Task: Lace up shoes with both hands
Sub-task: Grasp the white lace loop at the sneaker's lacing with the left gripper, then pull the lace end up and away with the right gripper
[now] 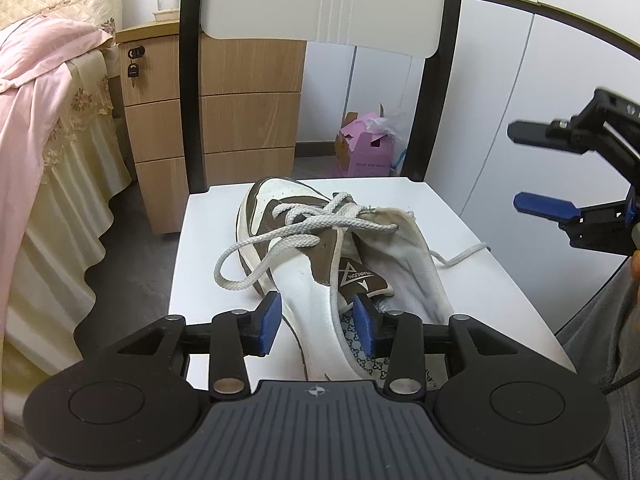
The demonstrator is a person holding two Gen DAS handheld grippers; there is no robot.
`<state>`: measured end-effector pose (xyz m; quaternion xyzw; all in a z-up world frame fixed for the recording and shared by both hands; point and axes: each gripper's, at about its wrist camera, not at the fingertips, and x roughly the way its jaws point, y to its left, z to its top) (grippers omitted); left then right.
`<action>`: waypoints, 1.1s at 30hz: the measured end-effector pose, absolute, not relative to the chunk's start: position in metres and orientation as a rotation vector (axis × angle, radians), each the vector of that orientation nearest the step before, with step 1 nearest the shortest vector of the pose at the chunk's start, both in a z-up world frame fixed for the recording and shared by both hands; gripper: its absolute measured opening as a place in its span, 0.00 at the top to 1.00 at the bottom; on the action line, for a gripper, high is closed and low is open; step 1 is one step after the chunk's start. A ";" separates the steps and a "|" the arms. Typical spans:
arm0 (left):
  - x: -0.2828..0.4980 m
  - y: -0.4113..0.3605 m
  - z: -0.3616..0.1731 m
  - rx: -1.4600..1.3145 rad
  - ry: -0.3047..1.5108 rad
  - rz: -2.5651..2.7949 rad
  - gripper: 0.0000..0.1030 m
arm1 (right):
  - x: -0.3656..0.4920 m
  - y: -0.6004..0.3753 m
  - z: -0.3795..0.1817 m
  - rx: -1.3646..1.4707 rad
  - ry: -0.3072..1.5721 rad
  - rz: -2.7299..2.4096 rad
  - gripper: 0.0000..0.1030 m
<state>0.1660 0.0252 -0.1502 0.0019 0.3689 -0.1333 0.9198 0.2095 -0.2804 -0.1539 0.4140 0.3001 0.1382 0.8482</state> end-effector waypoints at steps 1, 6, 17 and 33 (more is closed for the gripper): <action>0.166 0.025 -0.150 0.006 0.758 -0.275 0.57 | 0.209 -0.277 -0.154 0.876 0.639 0.298 0.23; 0.164 0.027 -0.150 0.009 0.753 -0.281 0.57 | 0.208 -0.266 -0.163 0.946 0.690 0.332 0.09; 0.169 0.020 -0.155 0.022 0.746 -0.305 0.57 | 0.218 -0.230 -0.182 1.068 0.823 0.460 0.05; 0.184 0.017 -0.159 0.046 0.657 -0.183 0.90 | 0.250 -0.208 -0.202 1.026 0.799 0.358 0.95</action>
